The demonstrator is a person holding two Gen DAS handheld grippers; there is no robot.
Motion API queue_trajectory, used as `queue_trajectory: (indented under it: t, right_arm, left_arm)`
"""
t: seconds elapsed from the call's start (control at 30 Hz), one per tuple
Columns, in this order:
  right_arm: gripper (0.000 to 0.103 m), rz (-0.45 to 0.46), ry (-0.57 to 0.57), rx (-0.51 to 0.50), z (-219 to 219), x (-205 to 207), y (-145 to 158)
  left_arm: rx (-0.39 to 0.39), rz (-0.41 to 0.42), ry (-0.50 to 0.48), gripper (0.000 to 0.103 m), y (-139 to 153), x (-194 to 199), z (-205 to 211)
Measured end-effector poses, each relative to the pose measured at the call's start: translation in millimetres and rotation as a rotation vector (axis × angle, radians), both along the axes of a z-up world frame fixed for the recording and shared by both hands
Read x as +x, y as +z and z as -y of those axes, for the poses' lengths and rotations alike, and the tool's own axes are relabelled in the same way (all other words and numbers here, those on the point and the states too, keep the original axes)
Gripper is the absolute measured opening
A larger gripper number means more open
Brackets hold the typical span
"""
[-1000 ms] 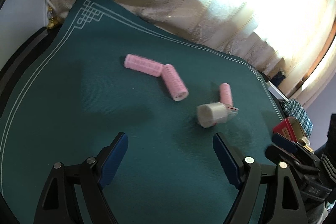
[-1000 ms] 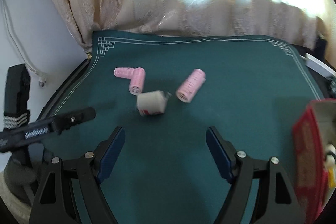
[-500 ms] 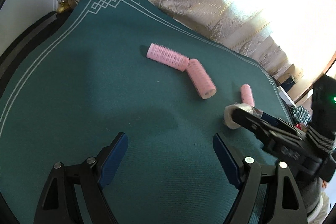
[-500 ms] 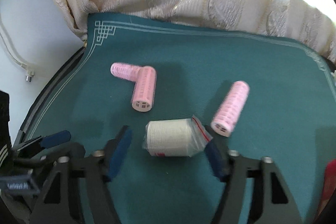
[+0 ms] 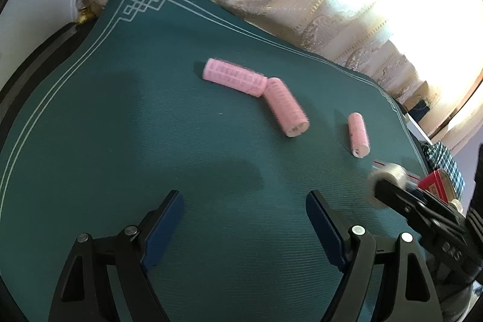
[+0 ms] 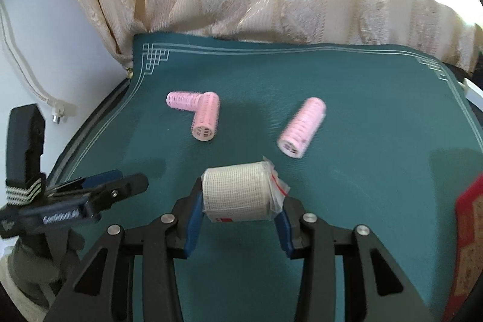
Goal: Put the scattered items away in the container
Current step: 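Grasp the white mesh-wrapped roll with the right gripper, then grasp the large pink roller with the left gripper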
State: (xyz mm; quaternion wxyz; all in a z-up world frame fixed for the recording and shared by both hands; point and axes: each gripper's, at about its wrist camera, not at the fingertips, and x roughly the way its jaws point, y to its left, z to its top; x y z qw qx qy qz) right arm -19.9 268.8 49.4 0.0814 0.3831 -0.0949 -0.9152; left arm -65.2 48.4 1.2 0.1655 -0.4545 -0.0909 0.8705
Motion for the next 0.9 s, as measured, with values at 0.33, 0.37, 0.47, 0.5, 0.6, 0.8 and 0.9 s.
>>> queue_trajectory:
  t: [0.33,0.37,0.47,0.5,0.6,0.8,0.9]
  right_arm:
    - [0.045,-0.076,-0.050,-0.013,-22.2,20.4,9.2]
    - [0.045,-0.072,-0.051,-0.018,-23.3,20.0,7.9]
    - [0.045,-0.058,-0.056,-0.035,-27.1,19.8,2.8]
    - [0.045,-0.052,-0.058,-0.041,-27.7,19.5,1.2]
    - [0.045,-0.044,-0.054,-0.052,-27.1,19.4,-2.1]
    - [0.045,-0.054,-0.061,-0.054,-27.4,20.9,-3.5]
    - [0.045,-0.059,-0.071,-0.051,-27.8,21.2,-3.0]
  left_arm:
    - [-0.083,-0.054,-0.017,0.085,17.1,-36.1,-52.0]
    - [-0.092,-0.060,-0.011,0.084,17.2,-42.6,-56.7]
    - [-0.122,-0.073,0.005,0.084,15.4,-61.7,-69.5]
    - [-0.131,-0.072,0.006,0.084,13.3,-67.9,-72.8]
    - [-0.165,-0.040,0.005,0.066,2.3,-89.6,-80.6]
    - [-0.171,-0.019,0.013,0.033,-6.1,-104.3,-81.1]
    - [-0.160,-0.027,0.004,0.032,-3.8,-95.4,-79.4]
